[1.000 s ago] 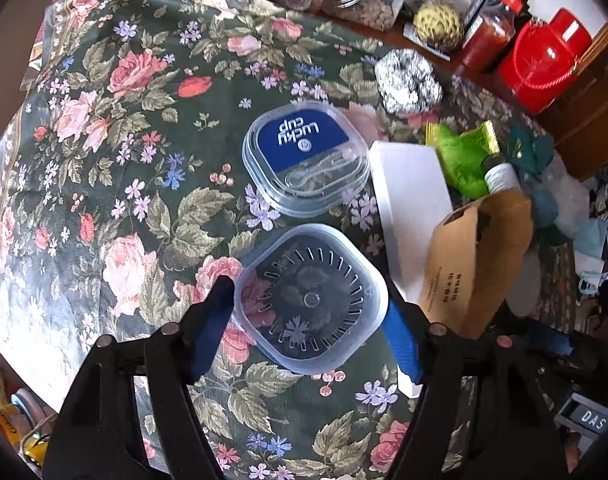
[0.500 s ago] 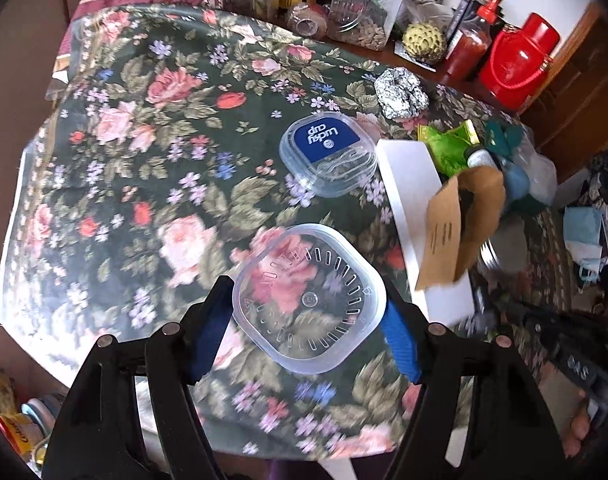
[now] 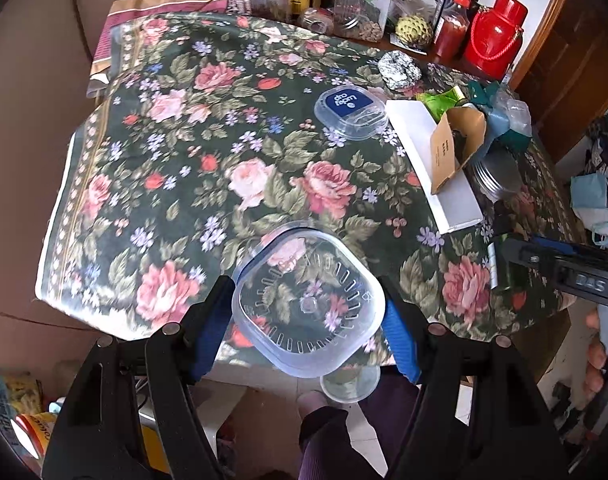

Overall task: Collect trash
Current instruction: 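Grasp the clear plastic cup with the left tool while the right tool grasps the green spray bottle, then lift the cup and bottle and carry both toward the white bucket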

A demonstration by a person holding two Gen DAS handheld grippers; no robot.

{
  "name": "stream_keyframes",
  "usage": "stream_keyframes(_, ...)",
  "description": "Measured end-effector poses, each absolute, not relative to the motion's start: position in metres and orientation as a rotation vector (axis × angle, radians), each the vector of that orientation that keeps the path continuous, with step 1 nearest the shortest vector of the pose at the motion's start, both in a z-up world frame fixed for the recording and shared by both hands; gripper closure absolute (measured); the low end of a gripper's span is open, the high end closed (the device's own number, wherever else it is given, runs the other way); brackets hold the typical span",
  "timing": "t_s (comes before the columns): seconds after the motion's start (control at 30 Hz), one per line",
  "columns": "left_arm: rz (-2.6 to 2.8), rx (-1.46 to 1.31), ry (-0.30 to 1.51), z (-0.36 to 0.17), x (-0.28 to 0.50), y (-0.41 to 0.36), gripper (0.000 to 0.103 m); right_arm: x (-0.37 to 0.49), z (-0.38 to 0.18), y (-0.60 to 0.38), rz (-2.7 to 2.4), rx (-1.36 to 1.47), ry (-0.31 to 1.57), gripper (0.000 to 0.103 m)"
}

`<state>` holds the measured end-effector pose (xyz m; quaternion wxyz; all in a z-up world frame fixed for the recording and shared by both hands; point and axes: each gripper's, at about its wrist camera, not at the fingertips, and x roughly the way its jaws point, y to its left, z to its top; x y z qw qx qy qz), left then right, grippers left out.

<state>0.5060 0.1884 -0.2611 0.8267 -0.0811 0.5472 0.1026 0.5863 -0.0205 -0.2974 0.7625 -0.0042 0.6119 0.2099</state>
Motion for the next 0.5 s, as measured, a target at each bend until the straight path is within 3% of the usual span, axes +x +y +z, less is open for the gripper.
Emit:
stream_keyframes(0.07,0.227,-0.187,1.154,-0.258,0.499,0.192,0.033,0.584,-0.302,-0.014,0.442,-0.043,1.339,0.044)
stream_keyframes(0.17,0.239,-0.202,1.138,-0.253,0.490,0.197,0.033,0.580,-0.310,-0.003,0.403,-0.134,1.326,0.059)
stream_keyframes(0.5,0.190,-0.178,1.094,-0.242,0.471,0.205,0.036,0.567,-0.310,0.004,0.344,-0.139,1.273,0.064)
